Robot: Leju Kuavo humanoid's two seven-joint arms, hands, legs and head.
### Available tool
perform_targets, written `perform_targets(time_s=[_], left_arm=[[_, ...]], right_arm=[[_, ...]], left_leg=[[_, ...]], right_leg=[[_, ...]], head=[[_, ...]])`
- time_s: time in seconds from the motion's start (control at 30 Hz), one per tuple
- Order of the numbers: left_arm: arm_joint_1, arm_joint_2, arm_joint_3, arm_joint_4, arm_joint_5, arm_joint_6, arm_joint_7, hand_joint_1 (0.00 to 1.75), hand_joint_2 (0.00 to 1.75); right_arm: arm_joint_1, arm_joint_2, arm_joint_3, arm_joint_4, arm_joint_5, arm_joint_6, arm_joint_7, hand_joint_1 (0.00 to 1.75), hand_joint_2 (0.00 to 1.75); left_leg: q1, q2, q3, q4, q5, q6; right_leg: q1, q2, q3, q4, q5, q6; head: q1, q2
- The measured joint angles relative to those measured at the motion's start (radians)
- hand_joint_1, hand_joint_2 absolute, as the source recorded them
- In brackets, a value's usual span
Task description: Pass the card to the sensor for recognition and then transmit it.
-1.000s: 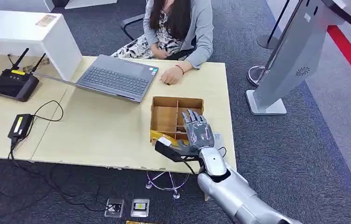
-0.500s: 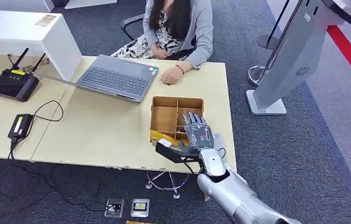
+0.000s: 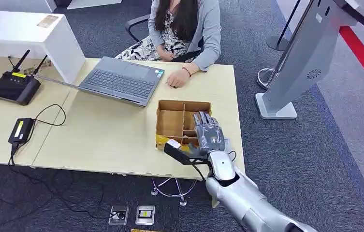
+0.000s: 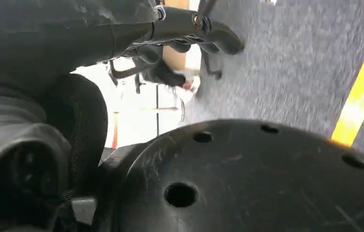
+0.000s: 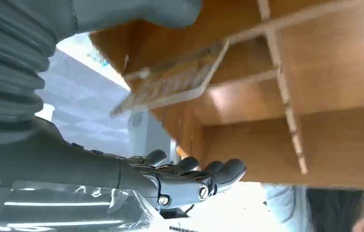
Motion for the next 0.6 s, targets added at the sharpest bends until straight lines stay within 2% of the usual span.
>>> perform_targets(time_s=[0.17,0.2,0.23,0.27,0.47,0.6], left_arm=[[0.002,0.019,0.000,0.000,0.006,-0.035,-0.014,0.00,0.00],[0.002,0.023,0.000,0.000,0.004,-0.039,-0.014,0.00,0.00],[0.002,0.025,0.000,0.000,0.002,-0.043,-0.012,0.00,0.00],[0.002,0.027,0.000,0.000,0.000,-0.048,-0.010,0.00,0.00],[0.002,0.038,-0.005,-0.002,-0.027,-0.112,-0.001,0.00,0.00],[0.001,0.037,-0.017,-0.010,-0.045,-0.127,0.014,0.00,0.00]], right_arm=[[-0.009,0.000,-0.006,0.010,-0.002,-0.009,-0.005,1.75,1.75],[-0.012,0.000,-0.007,0.012,-0.003,-0.011,-0.009,1.66,1.75],[-0.016,0.000,-0.011,0.016,-0.004,-0.013,-0.014,0.61,1.75],[-0.019,0.000,-0.014,0.020,-0.005,-0.016,-0.018,0.00,1.75],[-0.034,0.003,-0.016,0.048,-0.019,-0.022,-0.040,0.00,1.75],[-0.059,0.009,-0.022,0.066,-0.028,-0.003,-0.049,0.00,1.75]], left_leg=[[0.000,0.000,0.000,0.000,0.000,0.000],[0.000,0.000,0.000,0.000,0.000,0.000],[0.000,0.000,0.000,0.000,0.000,0.000],[0.000,0.000,0.000,0.000,0.000,0.000],[0.000,0.000,0.000,0.000,0.000,0.000],[0.000,0.000,0.000,0.000,0.000,0.000]], right_leg=[[0.000,0.000,0.000,0.000,0.000,0.000],[0.000,0.000,0.000,0.000,0.000,0.000],[0.000,0.000,0.000,0.000,0.000,0.000],[0.000,0.000,0.000,0.000,0.000,0.000],[0.000,0.000,0.000,0.000,0.000,0.000],[0.000,0.000,0.000,0.000,0.000,0.000]], head=[[0.000,0.000],[0.001,0.000],[0.000,0.000],[0.000,0.000],[0.000,0.000],[0.000,0.000]])
